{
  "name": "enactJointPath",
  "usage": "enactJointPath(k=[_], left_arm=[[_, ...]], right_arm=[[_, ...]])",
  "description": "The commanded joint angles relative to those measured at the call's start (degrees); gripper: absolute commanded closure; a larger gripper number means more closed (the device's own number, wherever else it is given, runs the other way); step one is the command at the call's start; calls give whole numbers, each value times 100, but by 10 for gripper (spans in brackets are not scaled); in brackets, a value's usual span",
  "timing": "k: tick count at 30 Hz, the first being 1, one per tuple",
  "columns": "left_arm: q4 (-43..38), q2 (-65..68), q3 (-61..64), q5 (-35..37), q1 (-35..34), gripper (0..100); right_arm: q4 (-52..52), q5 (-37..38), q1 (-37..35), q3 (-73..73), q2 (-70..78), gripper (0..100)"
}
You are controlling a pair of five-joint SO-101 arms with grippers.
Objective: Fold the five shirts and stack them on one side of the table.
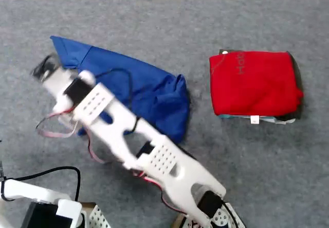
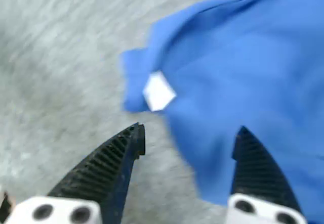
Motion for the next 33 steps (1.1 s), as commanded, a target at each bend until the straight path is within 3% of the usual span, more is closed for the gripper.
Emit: enactJointPath(k=[1,11,18,20,25,33], left_arm=[[-62,13,-246,-18,-79,719],[-62,13,-237,-18,-70,719],[-62,13,-237,-18,-62,719],[-62,13,-237,-18,-62,719],[-70,13,-132,-18,-26,719],[-70,13,-79,-18,-26,719]], right_arm=[[-352,-79,-242,242,119,691],[-1556,-88,-127,163,1033,699],[-1521,-44,356,-558,1042,996],[-1204,-35,549,-919,1033,963],[79,132,637,-2800,1024,993],[-53,185,488,-2712,-708,993]])
